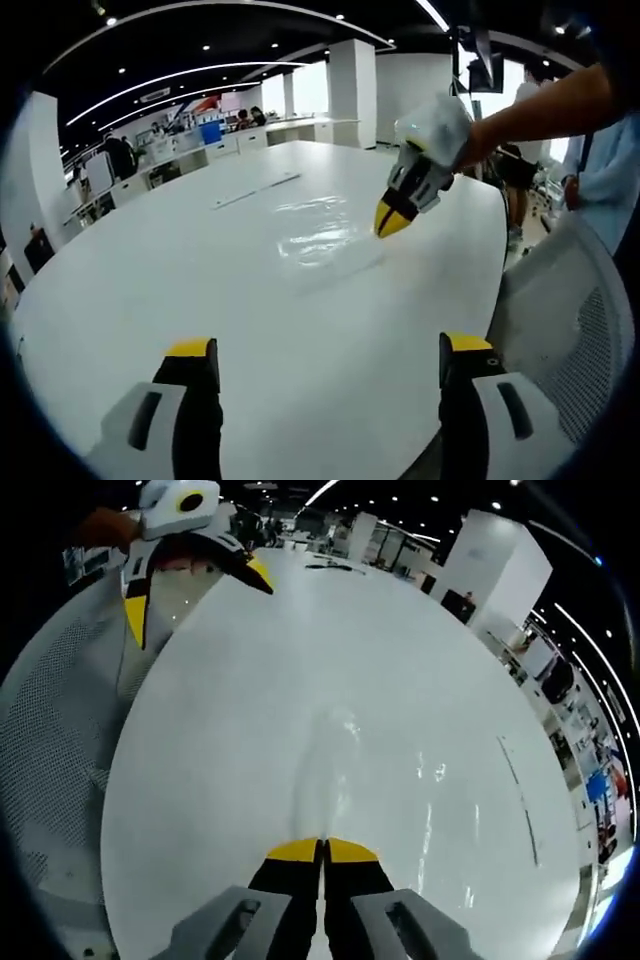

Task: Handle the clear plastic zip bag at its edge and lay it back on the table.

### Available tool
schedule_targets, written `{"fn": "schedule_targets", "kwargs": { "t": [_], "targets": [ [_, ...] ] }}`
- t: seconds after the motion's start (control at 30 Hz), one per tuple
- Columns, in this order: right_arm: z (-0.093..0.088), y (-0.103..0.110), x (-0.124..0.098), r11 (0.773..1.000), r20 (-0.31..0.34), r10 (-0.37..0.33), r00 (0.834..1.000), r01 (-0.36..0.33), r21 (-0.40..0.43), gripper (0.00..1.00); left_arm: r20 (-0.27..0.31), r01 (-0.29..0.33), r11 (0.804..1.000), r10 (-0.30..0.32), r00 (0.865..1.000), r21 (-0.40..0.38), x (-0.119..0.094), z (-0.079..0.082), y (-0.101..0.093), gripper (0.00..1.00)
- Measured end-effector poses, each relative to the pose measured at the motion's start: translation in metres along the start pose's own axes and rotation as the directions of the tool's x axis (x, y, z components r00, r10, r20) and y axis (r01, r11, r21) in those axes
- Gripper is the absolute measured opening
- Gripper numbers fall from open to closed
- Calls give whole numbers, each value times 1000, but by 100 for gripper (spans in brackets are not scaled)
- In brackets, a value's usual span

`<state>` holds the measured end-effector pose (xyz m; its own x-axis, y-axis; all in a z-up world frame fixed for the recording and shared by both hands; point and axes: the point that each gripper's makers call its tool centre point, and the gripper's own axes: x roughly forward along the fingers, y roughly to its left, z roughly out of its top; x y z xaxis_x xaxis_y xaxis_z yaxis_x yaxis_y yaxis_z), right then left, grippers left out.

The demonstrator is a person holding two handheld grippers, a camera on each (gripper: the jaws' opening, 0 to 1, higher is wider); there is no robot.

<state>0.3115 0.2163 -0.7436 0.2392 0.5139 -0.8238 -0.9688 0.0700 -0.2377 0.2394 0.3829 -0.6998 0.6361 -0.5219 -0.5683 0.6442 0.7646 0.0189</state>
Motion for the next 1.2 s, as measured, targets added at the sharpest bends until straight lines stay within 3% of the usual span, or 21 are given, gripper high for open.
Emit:
{"fn": "schedule_targets", "kwargs": {
  "t": [0.4,0.9,1.0,1.2],
  "targets": [
    [21,3,-10,978,-3,7,1000,-7,-207,0,-14,14,1000,-13,1000,26,4,-1,-1,87],
    [28,6,-23,949,0,-5,1000,5,-315,0,-16,47,994,-46,999,102,13,4,-6,80],
    [30,5,-25,936,2,-21,1000,21,-351,0,-13,54,992,-53,999,115,15,6,-6,77],
    [33,9,-29,932,1,-13,1000,13,-362,0,-16,66,985,-64,998,162,16,11,-11,70]
  ]
}}
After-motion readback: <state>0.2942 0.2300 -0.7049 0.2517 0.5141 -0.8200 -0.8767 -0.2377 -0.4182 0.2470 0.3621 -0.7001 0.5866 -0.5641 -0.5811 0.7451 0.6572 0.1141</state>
